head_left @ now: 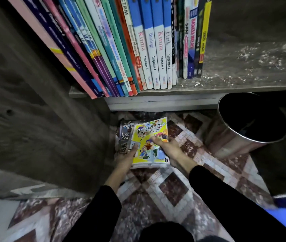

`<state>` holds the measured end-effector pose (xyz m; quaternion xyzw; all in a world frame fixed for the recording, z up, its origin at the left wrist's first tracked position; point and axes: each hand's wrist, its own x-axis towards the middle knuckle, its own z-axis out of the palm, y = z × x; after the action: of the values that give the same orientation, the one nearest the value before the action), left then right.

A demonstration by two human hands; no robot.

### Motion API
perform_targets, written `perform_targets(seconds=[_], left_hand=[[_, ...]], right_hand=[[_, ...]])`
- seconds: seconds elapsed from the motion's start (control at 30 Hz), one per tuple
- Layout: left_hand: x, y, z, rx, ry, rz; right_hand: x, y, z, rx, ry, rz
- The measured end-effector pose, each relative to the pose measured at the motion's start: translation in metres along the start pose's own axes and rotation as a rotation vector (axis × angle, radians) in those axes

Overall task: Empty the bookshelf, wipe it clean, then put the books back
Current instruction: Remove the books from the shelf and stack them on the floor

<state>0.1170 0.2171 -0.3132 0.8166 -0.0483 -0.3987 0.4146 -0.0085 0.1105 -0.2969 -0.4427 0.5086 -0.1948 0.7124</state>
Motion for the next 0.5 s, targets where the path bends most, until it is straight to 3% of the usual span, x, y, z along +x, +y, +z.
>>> perform_targets(seconds=[0.23, 0.33, 0.5], left_hand=[[0.045, -0.001, -0.006, 0.209, 0.157, 0.007], [0.066, 0.003, -0.010, 0.257, 0.153, 0.015], [0.093, 0.007, -0.009, 0.323, 0.083, 0.024]], right_hand=[[0.023, -0.012, 0.019, -0.246, -0.237, 0.240], [0.038, -0.005, 0.022, -0.146, -0.324, 0.276], [0.061, 0.021, 0.036, 0.021, -0.247, 0.236]])
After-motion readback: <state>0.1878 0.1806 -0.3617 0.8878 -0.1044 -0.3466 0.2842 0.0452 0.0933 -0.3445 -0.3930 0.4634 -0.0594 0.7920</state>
